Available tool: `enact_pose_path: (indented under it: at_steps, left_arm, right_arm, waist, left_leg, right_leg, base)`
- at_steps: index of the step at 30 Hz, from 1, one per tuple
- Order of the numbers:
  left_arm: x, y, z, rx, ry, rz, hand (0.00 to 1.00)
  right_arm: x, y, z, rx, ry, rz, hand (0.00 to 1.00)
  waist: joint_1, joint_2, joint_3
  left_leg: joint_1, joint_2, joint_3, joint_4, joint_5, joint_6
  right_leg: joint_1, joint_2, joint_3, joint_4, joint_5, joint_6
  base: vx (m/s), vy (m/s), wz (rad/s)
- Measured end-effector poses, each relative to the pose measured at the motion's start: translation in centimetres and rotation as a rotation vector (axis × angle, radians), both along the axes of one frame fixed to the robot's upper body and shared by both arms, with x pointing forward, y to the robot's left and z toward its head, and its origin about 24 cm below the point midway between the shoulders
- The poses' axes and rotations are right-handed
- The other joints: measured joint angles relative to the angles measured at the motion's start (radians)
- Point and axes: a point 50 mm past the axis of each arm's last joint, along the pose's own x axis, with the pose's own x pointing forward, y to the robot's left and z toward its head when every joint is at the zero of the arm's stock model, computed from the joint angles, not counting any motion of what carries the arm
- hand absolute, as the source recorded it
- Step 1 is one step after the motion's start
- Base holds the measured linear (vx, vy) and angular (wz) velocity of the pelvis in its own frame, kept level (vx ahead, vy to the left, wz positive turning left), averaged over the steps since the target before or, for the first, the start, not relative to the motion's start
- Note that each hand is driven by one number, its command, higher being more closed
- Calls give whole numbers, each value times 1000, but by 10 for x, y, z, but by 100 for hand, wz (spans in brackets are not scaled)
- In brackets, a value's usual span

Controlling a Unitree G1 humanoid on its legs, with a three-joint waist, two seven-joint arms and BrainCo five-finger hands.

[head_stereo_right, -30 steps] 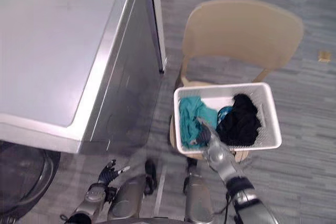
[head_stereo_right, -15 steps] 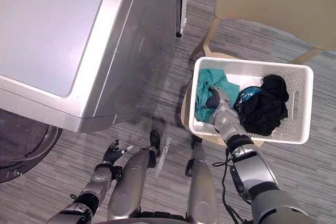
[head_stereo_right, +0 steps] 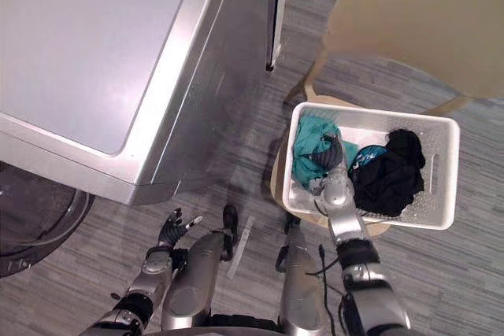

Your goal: Pick up the laundry basket with both hands and put the clothes into the washing machine.

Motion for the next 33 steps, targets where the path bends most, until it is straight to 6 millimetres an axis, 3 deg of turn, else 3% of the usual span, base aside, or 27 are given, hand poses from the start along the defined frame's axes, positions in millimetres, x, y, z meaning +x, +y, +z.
enact_pose_path:
  at_steps: [6, 9, 13, 14, 15, 16, 19, 21, 23, 24, 25, 26, 27, 28, 29, 30, 31, 33]
  left_arm:
    - [-42, 11, -21, -7, 128, 41, 0]
    - [-62, 15, -29, -4, 181, 59, 0]
    - [-62, 17, -29, -2, 178, 63, 0]
    - [-62, 17, -29, -5, 176, 60, 0]
    - [-61, 19, -28, -10, 173, 66, 0]
    - [-60, 22, -27, -2, 166, 66, 0]
    - [-63, 27, -22, 8, 136, 75, 0]
    - [-59, 30, -15, 22, 86, 76, 0]
    - [-48, 26, -4, 15, 13, 66, 0]
    - [-40, 18, 3, -3, -39, 59, 0]
    - [-33, 2, 10, -33, -90, 33, 0]
    - [-30, -4, 14, -48, -113, 21, 0]
    - [-27, -15, 23, -78, -163, -3, 0]
    - [-25, -25, 32, -94, -214, -39, 0]
    - [-22, -28, 38, -100, -242, -55, 0]
    - [-18, -34, 50, -114, -300, -84, 0]
    - [-16, -35, 59, -118, -350, -96, 0]
    - [-8, -35, 84, -113, -474, -108, 0]
  right_arm:
    - [-43, 10, -1, 255, -105, 45, 100]
    - [-55, 23, 14, 322, -198, 121, 100]
    - [-59, 50, 39, 373, -323, 259, 100]
    - [-60, 54, 43, 379, -338, 288, 100]
    - [-60, 59, 45, 387, -347, 312, 100]
    - [-61, 62, 46, 390, -348, 331, 100]
    - [-62, 69, 50, 394, -359, 375, 100]
    - [-62, 77, 58, 394, -392, 418, 100]
    - [-55, 82, 74, 364, -449, 466, 100]
    - [-50, 81, 82, 340, -478, 481, 100]
    - [-44, 78, 88, 298, -492, 488, 100]
    - [-42, 77, 88, 283, -487, 488, 100]
    - [-35, 77, 85, 266, -464, 487, 100]
    - [-31, 76, 79, 260, -432, 482, 100]
    - [-30, 76, 78, 259, -426, 478, 100]
    - [-29, 76, 77, 257, -418, 478, 100]
    - [-28, 76, 77, 260, -418, 483, 100]
    - [-25, 75, 73, 246, -394, 488, 100]
  waist:
    - [-14, -26, -142]
    - [-16, -37, -210]
    - [-17, -56, -227]
    - [-18, -54, -229]
    - [-25, -51, -229]
    - [-25, -52, -229]
    - [-17, -56, -232]
    - [0, -63, -236]
    - [19, -55, -241]
    - [21, -27, -240]
    - [18, 22, -233]
    - [22, 37, -229]
    - [23, 50, -222]
    - [20, 47, -222]
    - [15, 44, -223]
    - [17, 44, -224]
    - [15, 43, -224]
    - [16, 51, -230]
  left_leg:
    - [120, -5, 24, -63, 3, -3]
    - [180, -11, 61, -104, 3, -3]
    - [178, -11, 91, -81, 4, 0]
    - [162, 0, 97, -72, 9, 9]
    - [151, 14, 97, -75, 17, 22]
    - [149, 21, 70, -59, 26, 30]
    - [152, 18, -15, -12, 35, 22]
    - [116, 12, -44, 22, 43, 8]
    - [45, 19, -89, 35, 80, -21]
    - [1, 38, -124, 18, 121, -38]
    - [-31, 66, -161, -7, 171, -59]
    - [-33, 80, -167, -23, 194, -67]
    - [-16, 92, -168, -93, 282, -73]
    - [38, 75, -169, -259, 445, -104]
    - [50, 65, -158, -289, 447, -107]
    - [58, 53, -113, -242, 412, -79]
    - [61, 38, -85, -184, 369, -42]
    - [104, 23, -40, -99, 246, -41]
  right_leg:
    - [81, 4, 24, -19, -11, 14]
    - [103, 3, 55, -26, -12, 16]
    - [83, -6, 88, -3, 0, 31]
    - [64, 0, 98, 8, 15, 53]
    - [36, -4, 101, 121, -80, 52]
    - [7, -23, 98, 377, -246, 33]
    - [78, -54, 136, 676, -398, 83]
    - [133, -48, 171, 656, -445, 96]
    - [148, -16, 163, 548, -494, 71]
    - [156, 10, 121, 478, -493, 64]
    - [169, 55, 87, 413, -471, 27]
    - [171, 71, 75, 398, -460, 9]
    - [177, 86, 62, 379, -446, -13]
    - [181, 70, 21, 351, -431, -45]
    - [181, 59, -3, 339, -437, -64]
    - [161, 40, -17, 330, -430, -98]
    - [154, 28, -23, 321, -417, -105]
    - [149, 12, -43, 262, -360, -107]
  base:
    - [76, 20, -16]
    - [50, 32, -33]
    - [-35, 26, -23]
    - [-100, 12, -1]
    - [-102, 8, 38]
    - [-89, -13, 63]
    - [-60, -113, 87]
    - [-117, -218, 67]
    - [-213, -283, 51]
    - [-277, -239, 53]
    - [-306, -234, 56]
    - [-348, -206, 53]
    - [-440, -215, 52]
    - [-362, -174, 63]
    - [-363, -173, 68]
    - [-259, -134, 47]
    - [-309, -160, 45]
    - [-255, -83, 41]
